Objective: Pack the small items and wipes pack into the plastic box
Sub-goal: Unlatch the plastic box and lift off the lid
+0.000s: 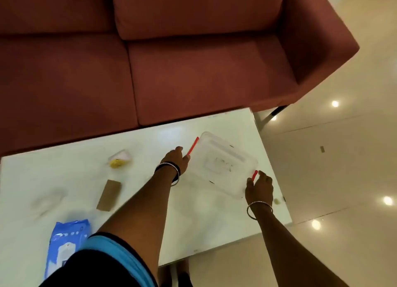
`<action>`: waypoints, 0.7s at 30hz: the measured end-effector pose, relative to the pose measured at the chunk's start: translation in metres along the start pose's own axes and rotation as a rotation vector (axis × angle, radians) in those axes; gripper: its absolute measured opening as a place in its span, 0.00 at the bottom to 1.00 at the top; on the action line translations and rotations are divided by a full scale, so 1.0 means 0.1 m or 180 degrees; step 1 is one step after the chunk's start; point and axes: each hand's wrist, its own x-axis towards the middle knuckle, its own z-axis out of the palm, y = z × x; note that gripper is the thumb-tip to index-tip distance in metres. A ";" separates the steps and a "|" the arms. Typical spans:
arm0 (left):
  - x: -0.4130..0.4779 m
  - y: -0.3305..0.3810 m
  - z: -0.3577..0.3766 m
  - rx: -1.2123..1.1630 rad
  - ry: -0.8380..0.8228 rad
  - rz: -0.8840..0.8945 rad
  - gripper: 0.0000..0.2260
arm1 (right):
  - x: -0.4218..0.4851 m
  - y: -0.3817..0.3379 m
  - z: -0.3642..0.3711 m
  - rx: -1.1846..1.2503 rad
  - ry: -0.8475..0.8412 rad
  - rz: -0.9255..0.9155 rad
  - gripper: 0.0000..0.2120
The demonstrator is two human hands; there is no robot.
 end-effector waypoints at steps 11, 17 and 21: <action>0.42 -0.10 0.44 -0.1368 0.0340 -0.0147 0.17 | 0.22 0.23 0.52 0.1324 0.0210 0.0625 0.17; 0.16 -0.29 0.48 -0.1880 0.0398 -0.0272 0.13 | 0.11 0.20 0.51 0.1500 0.0662 0.0743 0.16; -0.20 -0.63 0.59 -0.2328 0.0442 -0.0375 0.10 | -0.12 0.17 0.47 0.1468 0.0820 0.0570 0.15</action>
